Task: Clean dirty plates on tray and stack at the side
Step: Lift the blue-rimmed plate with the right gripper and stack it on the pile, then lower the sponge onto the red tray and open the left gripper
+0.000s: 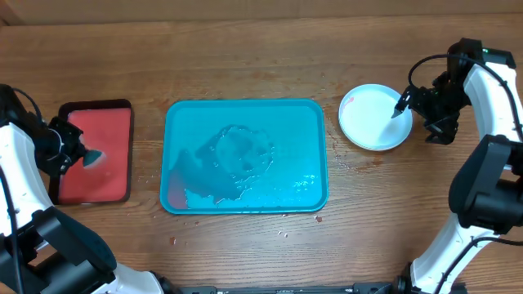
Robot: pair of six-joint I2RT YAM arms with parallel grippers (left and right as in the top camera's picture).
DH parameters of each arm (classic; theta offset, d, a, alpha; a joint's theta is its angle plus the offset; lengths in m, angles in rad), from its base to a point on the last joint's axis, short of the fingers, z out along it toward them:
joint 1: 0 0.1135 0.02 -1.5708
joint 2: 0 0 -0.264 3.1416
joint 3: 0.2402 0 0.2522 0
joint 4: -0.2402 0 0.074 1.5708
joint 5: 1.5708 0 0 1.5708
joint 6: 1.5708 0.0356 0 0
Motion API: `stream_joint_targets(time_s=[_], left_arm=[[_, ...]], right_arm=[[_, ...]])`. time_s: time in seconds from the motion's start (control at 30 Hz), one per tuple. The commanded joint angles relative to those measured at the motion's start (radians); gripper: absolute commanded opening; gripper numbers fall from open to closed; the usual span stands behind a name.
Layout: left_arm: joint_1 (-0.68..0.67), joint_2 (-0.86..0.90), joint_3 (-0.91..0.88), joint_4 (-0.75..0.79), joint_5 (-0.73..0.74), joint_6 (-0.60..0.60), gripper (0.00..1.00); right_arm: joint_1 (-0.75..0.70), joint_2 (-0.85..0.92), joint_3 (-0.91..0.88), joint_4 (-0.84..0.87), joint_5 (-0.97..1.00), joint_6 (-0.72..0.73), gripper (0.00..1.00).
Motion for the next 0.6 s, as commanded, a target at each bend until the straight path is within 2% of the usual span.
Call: stream_joint_targets(time_s=[0.0,0.23,0.47,0.5,0.57], left_arm=[[0.003,0.008,-0.053,0.07,-0.05,-0.007,0.04],[0.001,0.054,-0.19,0.271,-0.049,-0.007,0.04],[0.001,0.166,-0.193,0.347,-0.041,-0.007,0.06],[0.001,0.18,-0.193,0.35,-0.035,-0.007,0.09],[0.001,0.201,-0.193,0.361,-0.019,-0.006,0.25]], right_arm=[[0.025,-0.145,-0.002,-0.017,-0.056,-0.031,1.0],[0.163,-0.362,-0.002,-0.041,-0.056,-0.032,1.0],[0.364,-0.481,-0.002,-0.063,-0.056,-0.021,1.0],[0.392,-0.492,-0.002,-0.058,-0.055,-0.016,1.0],[0.447,-0.512,-0.002,-0.043,-0.048,-0.001,1.0]])
